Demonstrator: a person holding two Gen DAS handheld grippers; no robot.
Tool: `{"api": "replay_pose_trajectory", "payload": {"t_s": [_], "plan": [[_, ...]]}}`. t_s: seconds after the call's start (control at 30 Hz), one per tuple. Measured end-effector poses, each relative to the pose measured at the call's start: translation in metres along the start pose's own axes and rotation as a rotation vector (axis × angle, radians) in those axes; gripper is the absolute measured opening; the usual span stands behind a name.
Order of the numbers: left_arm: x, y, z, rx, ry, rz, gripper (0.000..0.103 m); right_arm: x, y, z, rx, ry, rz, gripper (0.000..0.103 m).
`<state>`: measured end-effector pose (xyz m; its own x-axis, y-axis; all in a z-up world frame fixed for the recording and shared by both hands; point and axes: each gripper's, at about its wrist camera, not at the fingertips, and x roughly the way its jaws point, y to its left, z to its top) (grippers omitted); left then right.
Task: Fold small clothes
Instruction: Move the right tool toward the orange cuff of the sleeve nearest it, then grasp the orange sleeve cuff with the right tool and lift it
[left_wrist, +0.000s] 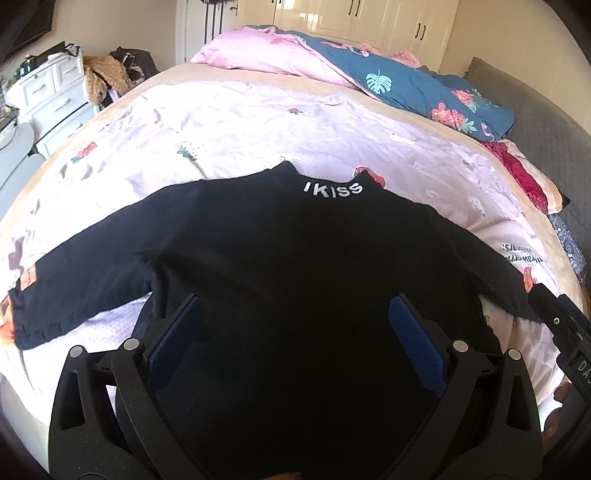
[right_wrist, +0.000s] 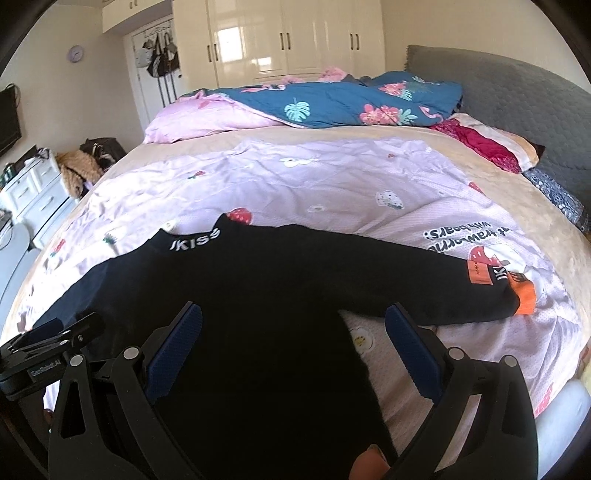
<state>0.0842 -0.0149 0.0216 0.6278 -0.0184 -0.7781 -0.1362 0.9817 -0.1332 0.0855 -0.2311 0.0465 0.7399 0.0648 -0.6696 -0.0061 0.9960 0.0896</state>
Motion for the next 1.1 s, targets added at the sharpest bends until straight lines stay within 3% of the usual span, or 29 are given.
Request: {"api": "replay_pose_trajectory", "payload": {"t_s": [0.57,0.73,1.1], "plan": [[0.038,-0.027,0.023,0.009,0.058,-0.010,0.094,0.031,-0.057,0.013,0.135,0.025,-0.091,0.099],[0.045,-0.040,0.029,0.035,0.041,-0.010,0.094,0.042,-0.079,0.012,0.187,0.038,-0.122,0.099],[0.074,-0.069,0.027,0.080,0.095,-0.022,0.094,0.060,-0.141,0.005,0.333,0.062,-0.197,0.099]]}}
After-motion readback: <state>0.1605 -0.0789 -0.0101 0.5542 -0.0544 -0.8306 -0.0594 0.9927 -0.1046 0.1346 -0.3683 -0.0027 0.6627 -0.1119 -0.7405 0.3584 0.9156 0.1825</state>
